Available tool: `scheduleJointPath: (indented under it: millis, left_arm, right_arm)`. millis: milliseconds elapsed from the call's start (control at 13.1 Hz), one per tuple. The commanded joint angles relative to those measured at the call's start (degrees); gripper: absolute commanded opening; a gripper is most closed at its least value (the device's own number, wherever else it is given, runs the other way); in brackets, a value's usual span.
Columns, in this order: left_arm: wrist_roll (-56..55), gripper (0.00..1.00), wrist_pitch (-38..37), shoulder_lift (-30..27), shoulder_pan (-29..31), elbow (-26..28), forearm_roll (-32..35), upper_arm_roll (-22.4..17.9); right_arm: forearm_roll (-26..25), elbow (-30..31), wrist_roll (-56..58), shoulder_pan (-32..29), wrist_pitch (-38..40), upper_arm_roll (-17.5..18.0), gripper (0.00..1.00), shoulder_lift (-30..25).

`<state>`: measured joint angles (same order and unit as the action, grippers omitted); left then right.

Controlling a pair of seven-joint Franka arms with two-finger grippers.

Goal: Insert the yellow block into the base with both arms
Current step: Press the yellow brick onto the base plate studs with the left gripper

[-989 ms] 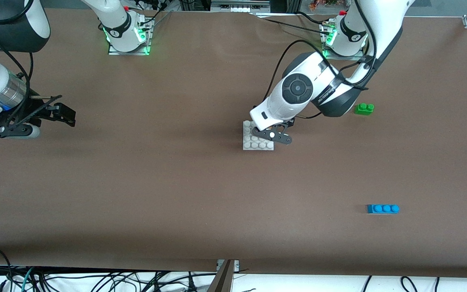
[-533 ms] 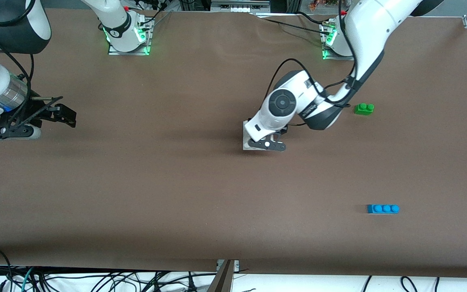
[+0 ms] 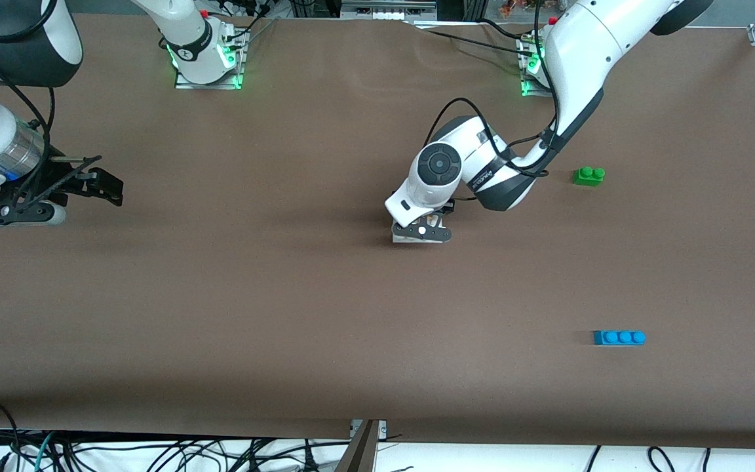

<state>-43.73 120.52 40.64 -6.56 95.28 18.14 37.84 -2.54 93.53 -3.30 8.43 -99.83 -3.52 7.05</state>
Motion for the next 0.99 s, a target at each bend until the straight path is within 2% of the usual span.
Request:
scheduleJointPath:
  millis: [0, 913]
  left_arm:
    - [-1.80, 0.15, -0.37, 0.67, -1.08, -0.53, 2.34, -0.31]
    - [-4.61, 0.13, 1.39, 2.51, -1.61, 0.61, 4.28, -0.31]
  right_arm:
    - [0.34, -0.98, 1.10, -0.17, 0.25, 0.09, 1.00, 0.33]
    - [0.34, -0.98, 1.10, -0.17, 0.26, 0.00, 1.00, 0.33]
